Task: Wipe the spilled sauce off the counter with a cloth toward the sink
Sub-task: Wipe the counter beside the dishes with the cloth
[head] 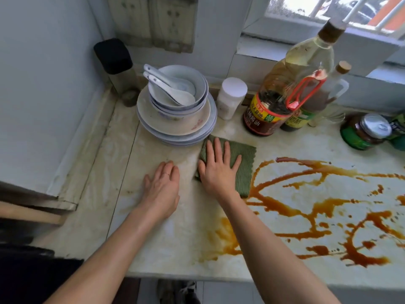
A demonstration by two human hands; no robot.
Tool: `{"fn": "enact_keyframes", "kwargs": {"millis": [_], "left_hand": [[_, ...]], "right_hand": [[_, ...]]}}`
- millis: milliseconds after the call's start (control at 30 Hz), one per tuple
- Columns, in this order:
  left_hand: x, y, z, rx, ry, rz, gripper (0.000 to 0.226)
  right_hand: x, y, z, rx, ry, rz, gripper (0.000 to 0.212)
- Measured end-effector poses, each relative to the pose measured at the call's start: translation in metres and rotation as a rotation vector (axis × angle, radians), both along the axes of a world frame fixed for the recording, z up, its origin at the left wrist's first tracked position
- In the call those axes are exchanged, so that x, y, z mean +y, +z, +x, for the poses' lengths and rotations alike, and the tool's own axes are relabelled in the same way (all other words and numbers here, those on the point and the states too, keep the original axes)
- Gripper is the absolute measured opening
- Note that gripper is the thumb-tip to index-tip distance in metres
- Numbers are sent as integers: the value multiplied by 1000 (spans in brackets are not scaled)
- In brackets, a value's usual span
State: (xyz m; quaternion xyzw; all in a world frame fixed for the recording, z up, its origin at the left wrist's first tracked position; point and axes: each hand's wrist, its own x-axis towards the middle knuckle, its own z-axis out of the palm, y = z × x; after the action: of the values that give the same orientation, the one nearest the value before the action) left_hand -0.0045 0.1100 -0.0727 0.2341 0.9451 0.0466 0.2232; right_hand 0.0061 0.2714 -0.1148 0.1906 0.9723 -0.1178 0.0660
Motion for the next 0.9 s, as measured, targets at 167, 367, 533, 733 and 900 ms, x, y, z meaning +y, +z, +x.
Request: {"fn": "enact_keyframes", "kwargs": {"millis": [167,367,533,733,900], "left_hand": [[0,-1,1,10,-5,4,72],[-1,0,1,10,-17,8,74],[-1,1,1,-10,-23,-7,75],[-1,-1,0,-16,-22,-6,76],[-1,0,1,-28,-16,-7,76]], "right_hand": [[-17,-3,43,-26,126,42,71],[35,3,-39,-35,-53,-79,66],[30,3,-35,-43,-93,-52,65],[-29,-2,65,-5,119,60,67],[-6,2,37,-100,116,48,70]]}}
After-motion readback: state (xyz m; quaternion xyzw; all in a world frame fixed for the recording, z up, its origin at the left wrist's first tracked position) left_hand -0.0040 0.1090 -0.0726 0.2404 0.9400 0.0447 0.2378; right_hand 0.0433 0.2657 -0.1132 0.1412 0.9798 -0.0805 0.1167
